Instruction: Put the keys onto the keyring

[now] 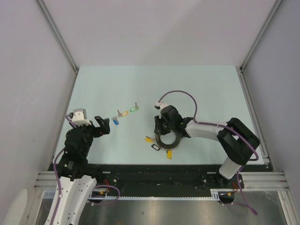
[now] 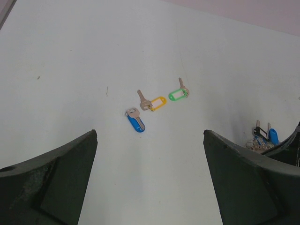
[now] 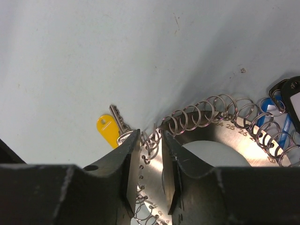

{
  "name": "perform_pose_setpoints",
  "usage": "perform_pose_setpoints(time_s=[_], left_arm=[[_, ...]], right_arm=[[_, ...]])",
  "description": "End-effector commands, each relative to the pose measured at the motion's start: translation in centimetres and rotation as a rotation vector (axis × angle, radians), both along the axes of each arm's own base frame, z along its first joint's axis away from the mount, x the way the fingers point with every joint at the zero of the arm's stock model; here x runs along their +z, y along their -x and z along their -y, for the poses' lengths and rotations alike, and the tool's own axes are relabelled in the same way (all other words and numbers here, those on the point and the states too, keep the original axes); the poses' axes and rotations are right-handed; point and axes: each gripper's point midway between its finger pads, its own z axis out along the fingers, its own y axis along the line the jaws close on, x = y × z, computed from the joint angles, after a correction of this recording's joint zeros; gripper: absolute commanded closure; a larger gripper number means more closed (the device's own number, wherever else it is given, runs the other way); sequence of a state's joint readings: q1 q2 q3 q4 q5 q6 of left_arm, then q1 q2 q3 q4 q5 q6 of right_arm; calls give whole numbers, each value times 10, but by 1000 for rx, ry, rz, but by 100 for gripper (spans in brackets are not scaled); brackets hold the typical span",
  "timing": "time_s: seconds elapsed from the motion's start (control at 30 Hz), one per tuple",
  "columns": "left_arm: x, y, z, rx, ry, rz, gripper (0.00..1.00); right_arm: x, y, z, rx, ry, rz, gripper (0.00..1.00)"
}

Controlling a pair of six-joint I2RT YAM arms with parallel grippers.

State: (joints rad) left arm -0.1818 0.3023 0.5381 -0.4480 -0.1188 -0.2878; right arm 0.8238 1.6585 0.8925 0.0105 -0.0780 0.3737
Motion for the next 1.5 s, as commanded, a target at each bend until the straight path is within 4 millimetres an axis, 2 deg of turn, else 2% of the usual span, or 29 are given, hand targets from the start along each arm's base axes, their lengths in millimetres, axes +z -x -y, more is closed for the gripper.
perform_pose_setpoints(time_s=[0.0,0.2,0.5,0.63,0.87,0.97,1.0,1.27,1.47], left_arm=[[12,-1,3,-26,-7,28,0],[12,0,4,-28,-4,28,0],[12,0,4,-31,-3,29,0],[12,0,5,-36,-2,29,0],[12,0,10,-61,-2,30,0],[12,-1,17,-107,-4,38,0],[14,-2,18,-112,-7,48,0],[18,-1,68,-405,13,70,0],[18,0,95,-534,3,56,0]], right_arm=[[0,-10,-8,-22,-17,25,72],[-7,-9,-8,-17,-3,17,79],[-14,-4,-9,4,5,-3,83],[-12,-4,-9,4,4,4,86],[4,-5,-8,22,-8,34,100],[15,-6,-6,25,-9,47,100],[12,-3,-1,24,12,28,100],[30,3,18,28,82,-25,100],[42,8,32,82,131,-66,100]])
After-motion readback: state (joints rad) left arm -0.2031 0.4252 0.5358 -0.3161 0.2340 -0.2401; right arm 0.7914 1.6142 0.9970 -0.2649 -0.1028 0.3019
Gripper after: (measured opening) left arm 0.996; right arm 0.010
